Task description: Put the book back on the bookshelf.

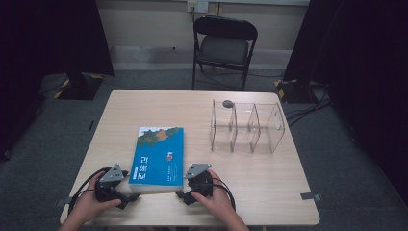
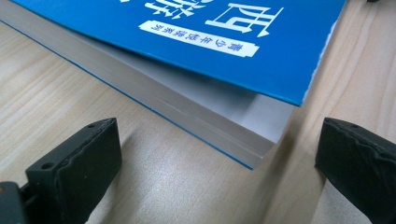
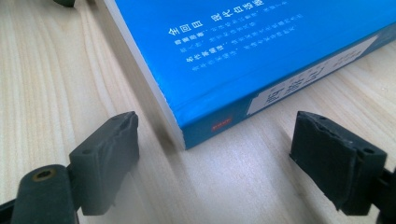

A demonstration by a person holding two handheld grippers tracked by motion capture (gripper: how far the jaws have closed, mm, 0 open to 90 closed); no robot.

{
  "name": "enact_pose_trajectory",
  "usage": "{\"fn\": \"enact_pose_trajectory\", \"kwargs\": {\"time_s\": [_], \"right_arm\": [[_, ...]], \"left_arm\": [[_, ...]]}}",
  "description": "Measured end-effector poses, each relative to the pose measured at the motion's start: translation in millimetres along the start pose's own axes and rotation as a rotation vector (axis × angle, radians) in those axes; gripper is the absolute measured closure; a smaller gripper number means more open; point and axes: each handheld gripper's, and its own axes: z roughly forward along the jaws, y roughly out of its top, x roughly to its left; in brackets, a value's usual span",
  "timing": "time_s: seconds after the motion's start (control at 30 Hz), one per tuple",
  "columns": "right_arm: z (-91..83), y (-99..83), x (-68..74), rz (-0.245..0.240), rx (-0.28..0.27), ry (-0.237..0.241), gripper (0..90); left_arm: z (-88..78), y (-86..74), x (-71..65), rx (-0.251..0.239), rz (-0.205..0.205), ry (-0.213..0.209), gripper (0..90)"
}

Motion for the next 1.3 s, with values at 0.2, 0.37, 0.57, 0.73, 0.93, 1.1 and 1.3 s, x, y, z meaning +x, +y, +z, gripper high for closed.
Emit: {"fn": "enact_pose_trajectory", "kwargs": {"time_s": [0.2, 0.37, 0.57, 0.73, 0.93, 1.1, 1.3], "right_arm": [[1.3, 0.5, 0.4, 0.007, -0.002, -0.006, 12.5], [2.2, 1.6, -0.5, 0.009, 0.002, -0.005, 12.3], [3.0, 2.0, -0.5, 0.009, 0.000, -0.007, 12.2], [3.5, 2.7, -1.3, 0.010, 0.001, -0.003, 12.6], [4.5, 3.6, -1.9, 0.016, 0.001, -0.006, 12.6], [4.4, 3.6, -1.7, 0.017, 0.002, -0.006, 12.6], [4.4, 3.6, -1.7, 0.017, 0.002, -0.007, 12.6]], "left_arm": [[-1.8, 0.2, 1.0, 0.020, 0.030, 0.013, 0.0], [-2.0, -0.9, -2.4, 0.008, -0.005, 0.025, 0.0], [-1.2, -1.7, -5.3, -0.003, -0.042, 0.024, 0.0], [-4.3, -0.7, -5.1, -0.004, -0.024, 0.055, 4.0], [-6.3, 2.4, -8.1, 0.006, 0.009, 0.027, 17.7], [-3.5, 9.3, -10.7, 0.035, -0.004, 0.018, 22.3], [-4.2, 12.2, -11.2, 0.052, -0.042, 0.047, 28.6]]}}
